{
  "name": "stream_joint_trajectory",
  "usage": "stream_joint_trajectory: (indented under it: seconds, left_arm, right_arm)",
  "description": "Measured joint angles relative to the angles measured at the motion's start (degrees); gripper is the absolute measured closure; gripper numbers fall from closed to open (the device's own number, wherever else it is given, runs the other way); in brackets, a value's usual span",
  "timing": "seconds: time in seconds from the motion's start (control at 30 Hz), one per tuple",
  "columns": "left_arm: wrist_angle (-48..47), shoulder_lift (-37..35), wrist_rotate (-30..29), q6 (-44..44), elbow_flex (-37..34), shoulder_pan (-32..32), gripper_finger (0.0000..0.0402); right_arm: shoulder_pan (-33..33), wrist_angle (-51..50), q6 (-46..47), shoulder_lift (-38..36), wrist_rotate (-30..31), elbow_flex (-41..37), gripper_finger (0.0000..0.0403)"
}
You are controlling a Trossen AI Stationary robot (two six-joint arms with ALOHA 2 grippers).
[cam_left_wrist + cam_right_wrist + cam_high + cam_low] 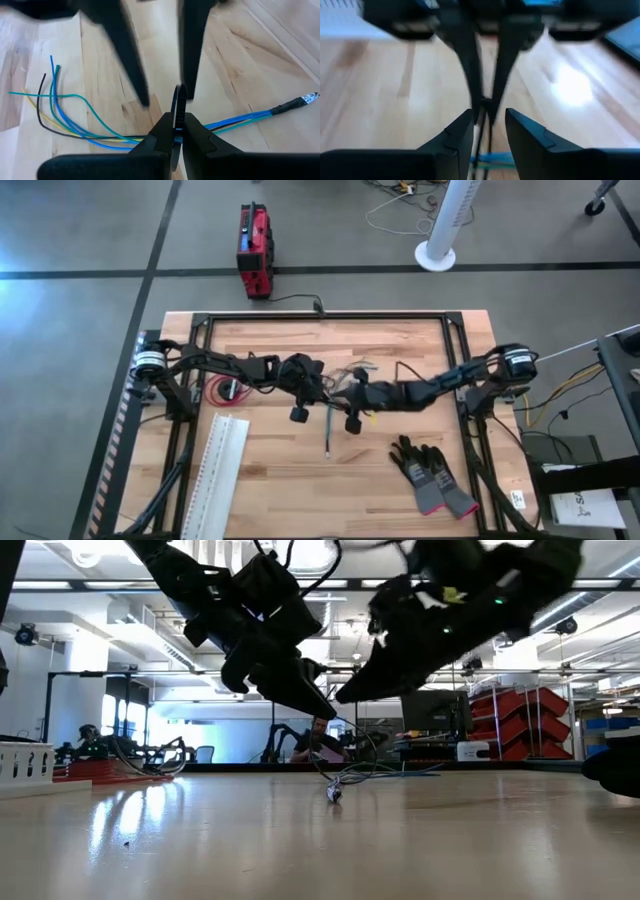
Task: Ziptie cables
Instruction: Wrap the cable wires with black zip tie
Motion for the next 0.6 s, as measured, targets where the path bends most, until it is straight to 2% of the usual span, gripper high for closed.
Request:
stream_joint_trajectory:
  seconds: [0.13, 0.3, 0.43, 0.6]
  left_arm:
    - [0.2, 0.0, 0.0, -0.4, 0.0, 0.0, 0.0399]
    - [1.4, 0.0, 0.0, -1.4, 0.0, 0.0, 0.0399]
    - [1.0, 0.0, 0.0, -1.5, 0.0, 0.0, 0.0399]
    - [0.6, 0.0, 0.0, -1.5, 0.0, 0.0, 0.0398]
  right_arm:
    - [2.6, 11.8, -1.5, 1.0, 4.1, -2.7, 0.0310]
    - [3.4, 13.9, -2.7, 4.9, 8.9, -1.7, 0.0318]
    - [3.7, 18.8, -2.3, 8.8, 10.4, -0.9, 0.0321]
    - [3.7, 21.0, -0.9, 10.1, 11.4, -0.7, 0.0323]
